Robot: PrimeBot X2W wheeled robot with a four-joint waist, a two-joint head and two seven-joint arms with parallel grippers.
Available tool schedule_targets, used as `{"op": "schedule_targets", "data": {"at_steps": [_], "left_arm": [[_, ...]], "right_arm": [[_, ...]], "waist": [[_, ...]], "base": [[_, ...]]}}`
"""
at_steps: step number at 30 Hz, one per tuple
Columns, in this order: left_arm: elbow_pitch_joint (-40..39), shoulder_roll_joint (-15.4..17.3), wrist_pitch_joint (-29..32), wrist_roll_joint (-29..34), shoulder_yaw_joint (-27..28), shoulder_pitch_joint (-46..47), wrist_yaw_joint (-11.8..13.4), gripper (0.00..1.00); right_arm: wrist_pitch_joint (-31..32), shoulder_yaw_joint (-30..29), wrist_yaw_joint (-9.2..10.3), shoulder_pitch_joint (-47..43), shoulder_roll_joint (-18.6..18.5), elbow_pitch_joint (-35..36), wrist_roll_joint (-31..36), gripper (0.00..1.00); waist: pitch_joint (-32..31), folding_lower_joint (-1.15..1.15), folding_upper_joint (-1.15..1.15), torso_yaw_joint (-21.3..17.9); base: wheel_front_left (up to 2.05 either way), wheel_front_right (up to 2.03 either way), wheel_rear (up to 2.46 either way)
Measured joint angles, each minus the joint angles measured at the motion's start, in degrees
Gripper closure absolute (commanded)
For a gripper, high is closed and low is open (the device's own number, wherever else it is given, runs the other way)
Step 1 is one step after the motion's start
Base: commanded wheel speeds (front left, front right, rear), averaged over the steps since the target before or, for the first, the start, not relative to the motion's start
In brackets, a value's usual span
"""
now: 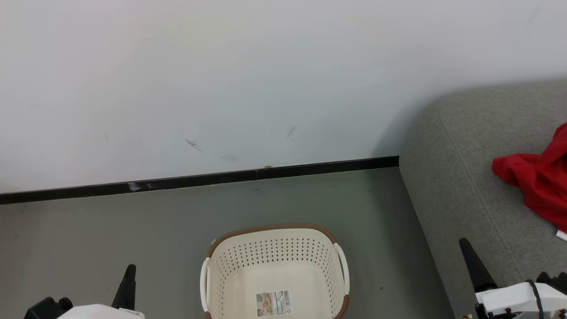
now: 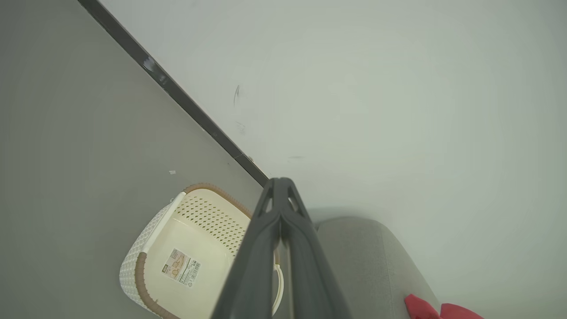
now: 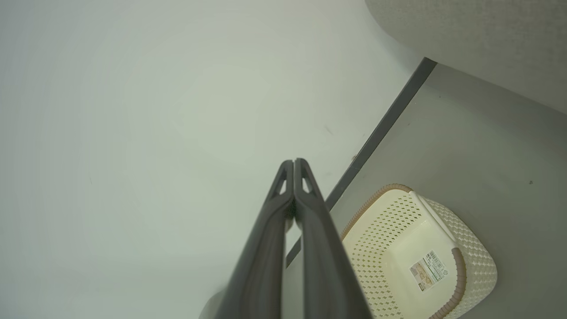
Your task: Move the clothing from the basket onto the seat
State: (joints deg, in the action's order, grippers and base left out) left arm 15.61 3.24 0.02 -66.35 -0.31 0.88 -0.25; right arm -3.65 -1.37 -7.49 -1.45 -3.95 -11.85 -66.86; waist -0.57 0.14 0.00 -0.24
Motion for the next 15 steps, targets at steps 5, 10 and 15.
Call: {"op": "schedule_targets", "data": {"at_steps": [5,10,15], "left_arm": [[0.11,-0.2,1.18,-3.8,0.82,0.52,-0.99,1.0],[0.15,-0.44,2.18,-7.58,1.64,1.14,-2.04,1.0],[0.23,-0.74,3.25,-12.23,2.57,1.19,-3.14,1.0]], "right_arm": [[0.7,-0.11,0.0,0.76,-0.25,-0.43,-4.39,1.0],[1.6,-0.23,0.0,1.14,-0.42,-1.08,-8.89,1.0],[2.59,-0.44,0.0,2.11,-0.66,-1.45,-14.14,1.0]], "waist": [[0.21,-0.06,0.0,0.04],[0.35,-0.08,0.0,0.08],[0.48,-0.1,0.0,0.12]], "base": [[0.0,0.0,0.0],[0.0,0.0,0.0],[0.0,0.0,0.0]]}}
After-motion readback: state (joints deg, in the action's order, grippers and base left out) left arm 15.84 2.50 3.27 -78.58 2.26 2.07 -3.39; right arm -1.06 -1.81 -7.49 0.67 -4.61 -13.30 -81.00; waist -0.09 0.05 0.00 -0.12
